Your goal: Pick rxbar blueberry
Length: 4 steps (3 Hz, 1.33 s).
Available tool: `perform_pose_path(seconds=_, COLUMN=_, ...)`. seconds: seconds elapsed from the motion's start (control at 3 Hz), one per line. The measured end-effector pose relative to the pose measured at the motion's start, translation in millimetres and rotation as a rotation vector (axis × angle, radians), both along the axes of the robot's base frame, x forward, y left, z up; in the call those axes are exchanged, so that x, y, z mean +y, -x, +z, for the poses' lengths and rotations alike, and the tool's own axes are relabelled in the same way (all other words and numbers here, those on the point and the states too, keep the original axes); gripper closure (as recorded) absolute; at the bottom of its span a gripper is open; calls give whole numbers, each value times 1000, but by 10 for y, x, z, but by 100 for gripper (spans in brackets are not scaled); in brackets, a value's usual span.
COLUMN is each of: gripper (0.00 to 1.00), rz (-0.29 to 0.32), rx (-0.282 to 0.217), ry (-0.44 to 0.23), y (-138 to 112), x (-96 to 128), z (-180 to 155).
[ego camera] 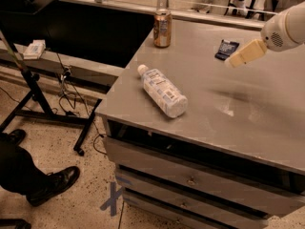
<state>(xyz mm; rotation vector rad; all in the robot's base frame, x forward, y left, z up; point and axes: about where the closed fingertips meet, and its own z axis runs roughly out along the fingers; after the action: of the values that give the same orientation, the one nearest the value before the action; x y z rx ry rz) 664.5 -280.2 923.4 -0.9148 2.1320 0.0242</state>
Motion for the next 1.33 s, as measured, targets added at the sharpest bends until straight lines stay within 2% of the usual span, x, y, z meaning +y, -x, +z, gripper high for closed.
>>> perform_pose_path(seconds=0.33, gripper=0, rz=-40, rx=-53, ry=-102, y=-379, x=-80, z=-132)
perform_pose_path(seconds=1.0, gripper=0, rz=-85, rx=-48, ry=-192, y=-973, x=-262, z=-606)
perform_pose_path(seconds=1.33, gripper=0, rz=-90, rx=-49, ry=-225, y=-1170, x=-284, z=-720)
